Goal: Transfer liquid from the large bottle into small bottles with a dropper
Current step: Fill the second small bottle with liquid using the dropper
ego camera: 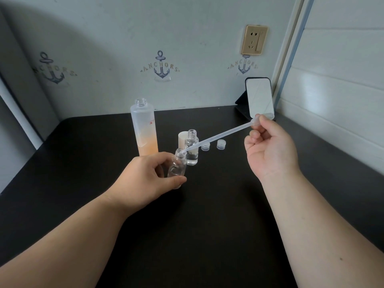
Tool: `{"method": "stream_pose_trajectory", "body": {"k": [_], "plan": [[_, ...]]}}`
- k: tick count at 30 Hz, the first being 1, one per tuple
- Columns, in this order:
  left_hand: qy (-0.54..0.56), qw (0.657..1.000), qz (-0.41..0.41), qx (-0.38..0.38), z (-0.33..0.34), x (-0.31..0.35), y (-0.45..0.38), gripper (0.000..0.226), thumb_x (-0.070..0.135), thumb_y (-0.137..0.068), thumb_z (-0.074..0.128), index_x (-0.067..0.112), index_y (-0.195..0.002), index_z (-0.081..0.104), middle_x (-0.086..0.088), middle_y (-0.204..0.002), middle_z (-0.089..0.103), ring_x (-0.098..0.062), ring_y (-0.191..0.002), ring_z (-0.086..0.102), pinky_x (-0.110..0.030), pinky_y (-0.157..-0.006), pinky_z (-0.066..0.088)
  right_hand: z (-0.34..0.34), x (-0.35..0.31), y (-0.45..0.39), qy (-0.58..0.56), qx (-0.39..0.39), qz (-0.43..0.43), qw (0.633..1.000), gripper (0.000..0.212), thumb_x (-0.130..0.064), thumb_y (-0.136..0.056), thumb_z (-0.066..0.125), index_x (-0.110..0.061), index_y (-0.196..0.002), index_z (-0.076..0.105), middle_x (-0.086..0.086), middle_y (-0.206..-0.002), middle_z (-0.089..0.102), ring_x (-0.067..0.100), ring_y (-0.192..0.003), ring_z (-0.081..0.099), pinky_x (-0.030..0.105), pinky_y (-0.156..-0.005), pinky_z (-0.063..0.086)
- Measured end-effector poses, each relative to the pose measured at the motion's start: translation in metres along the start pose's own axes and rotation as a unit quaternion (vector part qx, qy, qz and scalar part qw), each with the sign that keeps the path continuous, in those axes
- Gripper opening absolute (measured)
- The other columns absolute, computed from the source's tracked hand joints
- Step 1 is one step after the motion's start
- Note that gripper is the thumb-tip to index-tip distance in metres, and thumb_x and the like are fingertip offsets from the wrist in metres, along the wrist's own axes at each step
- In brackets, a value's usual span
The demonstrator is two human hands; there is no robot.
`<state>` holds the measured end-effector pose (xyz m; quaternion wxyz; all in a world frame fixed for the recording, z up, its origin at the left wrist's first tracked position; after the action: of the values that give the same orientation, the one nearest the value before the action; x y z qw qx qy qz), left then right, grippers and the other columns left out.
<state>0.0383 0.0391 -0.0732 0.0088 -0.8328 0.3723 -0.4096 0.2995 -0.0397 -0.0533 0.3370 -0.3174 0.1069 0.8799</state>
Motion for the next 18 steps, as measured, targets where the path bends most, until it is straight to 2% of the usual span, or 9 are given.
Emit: {"method": "stream_pose_trajectory", "body": {"k": [3,7,10,12,14,16,18], "plan": [[-0.001,1.000,-0.009,-0.020,0.000,0.000,0.000,0.033,0.058,-0.069,0.080,0.050,-0.097,0.064,0.021,-0.085,0.065,-0.005,-0.080,0.062,-0.013,-0.064,0.047,0.000,0.001,0.000,0.012,0.004,0.007,1.000,0.026,-0.009,-0.092,0.067,-0.011,-0.069,0.078,0.002,-0.073,0.069,0.012,-0.055,0.055,0.020,-0.051,0.044],[-0.005,0.999,-0.011,-0.040,0.001,0.002,-0.001,0.035,0.061,-0.068,0.080,0.056,-0.095,0.058,0.024,-0.086,0.064,-0.003,-0.080,0.061,-0.013,-0.063,0.047,-0.001,0.001,-0.001,0.006,0.005,0.011,1.000,0.023,-0.011,-0.092,0.067,-0.009,-0.071,0.075,0.002,-0.073,0.069,0.012,-0.055,0.056,0.021,-0.052,0.045],[-0.013,0.998,-0.012,-0.053,0.002,0.000,-0.002,0.036,0.069,-0.064,0.076,0.058,-0.091,0.055,0.024,-0.085,0.062,-0.003,-0.077,0.061,-0.013,-0.060,0.047,-0.001,0.002,0.000,0.002,0.000,0.015,1.000,0.021,-0.013,-0.092,0.068,-0.008,-0.073,0.075,0.002,-0.074,0.069,0.013,-0.055,0.057,0.021,-0.053,0.046],[-0.004,0.998,-0.003,-0.056,0.002,-0.001,-0.001,0.042,0.076,-0.062,0.075,0.052,-0.094,0.059,0.018,-0.081,0.063,-0.006,-0.072,0.061,-0.015,-0.058,0.047,-0.001,0.002,0.000,0.001,0.001,0.017,1.000,0.022,-0.014,-0.092,0.068,-0.008,-0.072,0.075,0.002,-0.074,0.069,0.013,-0.056,0.057,0.021,-0.053,0.046],[0.047,0.998,0.014,-0.026,-0.001,0.000,0.003,0.045,0.073,-0.069,0.074,0.042,-0.101,0.066,0.013,-0.081,0.066,-0.011,-0.071,0.061,-0.022,-0.063,0.050,-0.001,0.003,0.001,-0.002,0.004,0.021,1.000,0.024,-0.015,-0.093,0.068,-0.008,-0.070,0.076,0.002,-0.073,0.068,0.013,-0.056,0.058,0.021,-0.054,0.046],[0.127,0.991,0.021,0.043,-0.008,0.001,0.006,0.032,0.056,-0.079,0.067,0.033,-0.102,0.070,0.005,-0.088,0.070,-0.020,-0.077,0.063,-0.034,-0.070,0.053,-0.001,0.002,0.001,-0.005,0.007,0.025,1.000,0.022,-0.014,-0.092,0.069,-0.007,-0.072,0.076,0.003,-0.074,0.069,0.013,-0.057,0.059,0.022,-0.054,0.047],[0.154,0.976,0.012,0.151,-0.018,-0.001,0.007,0.015,0.039,-0.086,0.061,0.031,-0.096,0.068,0.004,-0.088,0.070,-0.012,-0.076,0.064,-0.026,-0.066,0.051,0.000,0.003,0.002,-0.007,-0.001,0.028,1.000,0.018,-0.012,-0.091,0.070,-0.006,-0.074,0.076,0.003,-0.076,0.070,0.014,-0.059,0.061,0.022,-0.056,0.048]]}}
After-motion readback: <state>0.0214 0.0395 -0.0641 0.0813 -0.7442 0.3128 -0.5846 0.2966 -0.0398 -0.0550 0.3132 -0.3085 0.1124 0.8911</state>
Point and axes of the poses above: each hand's wrist, its own y-axis away from the middle knuckle, its own z-axis out of the palm, x = y × z, the point moved 4 cm from there along -y, towards the middle knuckle
